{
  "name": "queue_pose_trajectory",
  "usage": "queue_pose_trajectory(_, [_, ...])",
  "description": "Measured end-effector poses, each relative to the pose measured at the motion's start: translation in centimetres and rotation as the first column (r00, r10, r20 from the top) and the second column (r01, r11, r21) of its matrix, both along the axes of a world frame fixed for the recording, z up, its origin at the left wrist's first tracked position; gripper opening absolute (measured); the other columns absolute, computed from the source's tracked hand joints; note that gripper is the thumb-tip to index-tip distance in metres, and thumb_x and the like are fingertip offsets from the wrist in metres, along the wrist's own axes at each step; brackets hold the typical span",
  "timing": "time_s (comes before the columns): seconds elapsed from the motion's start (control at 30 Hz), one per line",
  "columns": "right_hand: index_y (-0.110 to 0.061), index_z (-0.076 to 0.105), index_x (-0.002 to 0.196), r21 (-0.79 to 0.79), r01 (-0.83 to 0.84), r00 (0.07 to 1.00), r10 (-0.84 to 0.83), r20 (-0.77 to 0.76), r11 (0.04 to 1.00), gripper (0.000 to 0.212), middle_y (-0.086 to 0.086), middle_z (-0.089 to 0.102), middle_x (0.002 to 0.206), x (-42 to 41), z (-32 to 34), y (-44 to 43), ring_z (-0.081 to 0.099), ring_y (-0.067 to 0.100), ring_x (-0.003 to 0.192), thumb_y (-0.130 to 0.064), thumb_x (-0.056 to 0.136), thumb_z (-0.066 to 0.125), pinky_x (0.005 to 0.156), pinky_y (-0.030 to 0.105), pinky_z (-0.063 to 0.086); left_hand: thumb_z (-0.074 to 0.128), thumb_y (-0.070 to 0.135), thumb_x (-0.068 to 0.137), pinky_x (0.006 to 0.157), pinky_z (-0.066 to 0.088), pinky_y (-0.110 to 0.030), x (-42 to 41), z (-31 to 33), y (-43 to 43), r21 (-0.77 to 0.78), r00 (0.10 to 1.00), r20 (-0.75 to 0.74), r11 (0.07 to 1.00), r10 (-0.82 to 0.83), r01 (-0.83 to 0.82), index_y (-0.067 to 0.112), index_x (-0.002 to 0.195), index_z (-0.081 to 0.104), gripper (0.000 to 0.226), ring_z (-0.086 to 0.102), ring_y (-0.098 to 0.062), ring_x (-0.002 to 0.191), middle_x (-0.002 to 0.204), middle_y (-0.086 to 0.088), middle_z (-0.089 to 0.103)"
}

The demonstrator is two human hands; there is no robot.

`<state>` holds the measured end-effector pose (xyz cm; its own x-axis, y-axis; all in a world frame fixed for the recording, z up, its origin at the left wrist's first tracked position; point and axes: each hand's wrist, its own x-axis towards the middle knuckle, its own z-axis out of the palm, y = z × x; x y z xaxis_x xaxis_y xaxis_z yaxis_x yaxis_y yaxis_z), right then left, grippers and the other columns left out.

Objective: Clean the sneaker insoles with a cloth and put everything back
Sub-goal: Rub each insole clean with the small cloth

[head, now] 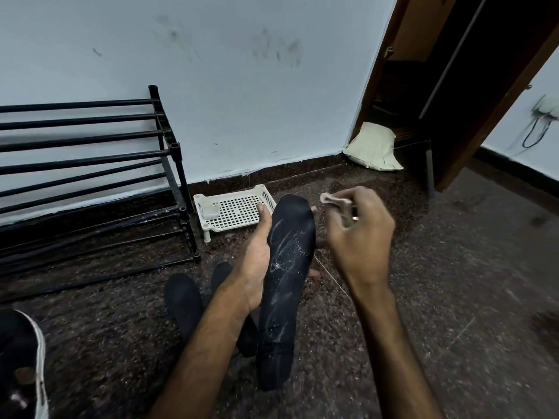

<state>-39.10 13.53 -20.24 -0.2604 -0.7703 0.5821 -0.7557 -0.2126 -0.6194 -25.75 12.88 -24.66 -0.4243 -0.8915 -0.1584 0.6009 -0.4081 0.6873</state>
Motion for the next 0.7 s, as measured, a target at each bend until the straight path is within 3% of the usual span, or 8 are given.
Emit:
queue_pose_trajectory(0.1, [-0.007,0.068,0.097,0.072,-0.069,0.965,0.085,-0.247,0.995,0.01,-0.003,0.057,0.095,1.1,-1.2,-0.1,0.049,0.005,0.076,-0.007,0.087,0.067,0.075,0.006,0.041,0.031,0.071,0.091,0.06,0.058,-0.029,-0.5,-0.1,0.1,0.01,1.0,-0.017,1.0,-0.01,0.011,0.01,0.106,0.072,0.075,0.07,-0.021,0.071,0.086,-0.01,0.072])
queue_pose_trajectory(0.2, [-0.007,0.072,0.101,0.138,-0.149,0.947,0.182,-0.265,0.979,0.013,0.0,0.061,0.095,0.9,-1.4,-0.5,0.058,0.011,0.081,-0.009,0.089,0.067,0.079,0.02,0.049,0.032,0.071,0.09,0.063,0.058,-0.03,-0.5,-0.3,0.0,0.028,1.0,-0.021,1.0,0.009,-0.009,0.011,0.107,0.072,0.074,0.071,-0.022,0.077,0.09,-0.011,0.073])
queue_pose_trajectory(0.37, [-0.008,0.073,0.101,0.049,-0.255,0.945,0.26,-0.2,0.966,0.014,-0.001,0.062,0.094,1.7,-0.4,-0.2,0.058,0.006,0.082,-0.009,0.088,0.069,0.078,0.002,0.04,0.04,0.075,0.086,0.094,0.05,-0.042,-1.2,-1.0,0.1,0.022,0.996,0.072,0.998,0.057,-0.059,0.02,0.111,0.075,0.07,0.066,-0.027,0.109,0.11,-0.011,0.072])
queue_pose_trajectory(0.43, [-0.01,0.073,0.101,0.167,-0.378,0.885,0.408,-0.223,0.911,0.015,-0.003,0.061,0.095,1.2,-0.1,0.0,0.057,0.004,0.084,-0.007,0.087,0.069,0.081,0.005,0.042,0.04,0.076,0.084,0.085,0.054,-0.04,-0.9,-1.0,0.1,0.062,0.998,0.011,0.996,0.063,-0.064,0.017,0.109,0.074,0.073,0.069,-0.028,0.102,0.104,-0.013,0.073])
queue_pose_trajectory(0.5, [-0.012,0.074,0.099,0.282,-0.4,0.851,0.468,-0.237,0.872,0.015,-0.006,0.06,0.095,0.3,0.0,0.0,0.058,0.006,0.085,-0.007,0.086,0.068,0.082,0.017,0.048,0.033,0.076,0.086,0.075,0.058,-0.039,-0.2,-0.7,-0.1,0.064,0.998,-0.065,0.998,0.026,-0.022,0.013,0.11,0.072,0.078,0.071,-0.028,0.09,0.101,-0.015,0.073])
queue_pose_trajectory(0.6, [-0.01,0.074,0.102,0.218,-0.268,0.901,0.324,-0.287,0.938,0.017,-0.003,0.061,0.097,0.1,-0.3,-0.1,0.059,0.01,0.085,-0.007,0.086,0.067,0.083,0.023,0.051,0.026,0.074,0.09,0.072,0.056,-0.04,-0.3,-0.4,-0.1,0.059,1.0,-0.017,0.998,-0.001,0.002,0.014,0.107,0.076,0.08,0.07,-0.027,0.079,0.097,-0.015,0.072])
queue_pose_trajectory(0.7, [-0.007,0.073,0.103,0.123,-0.208,0.932,0.235,-0.276,0.97,0.018,0.0,0.062,0.097,1.2,-0.1,-0.1,0.06,0.012,0.084,-0.008,0.086,0.066,0.084,0.025,0.053,0.032,0.071,0.091,0.073,0.058,-0.037,-0.9,-0.4,0.3,0.09,1.0,-0.013,0.996,0.002,-0.001,0.016,0.101,0.078,0.073,0.069,-0.027,0.084,0.095,-0.014,0.071])
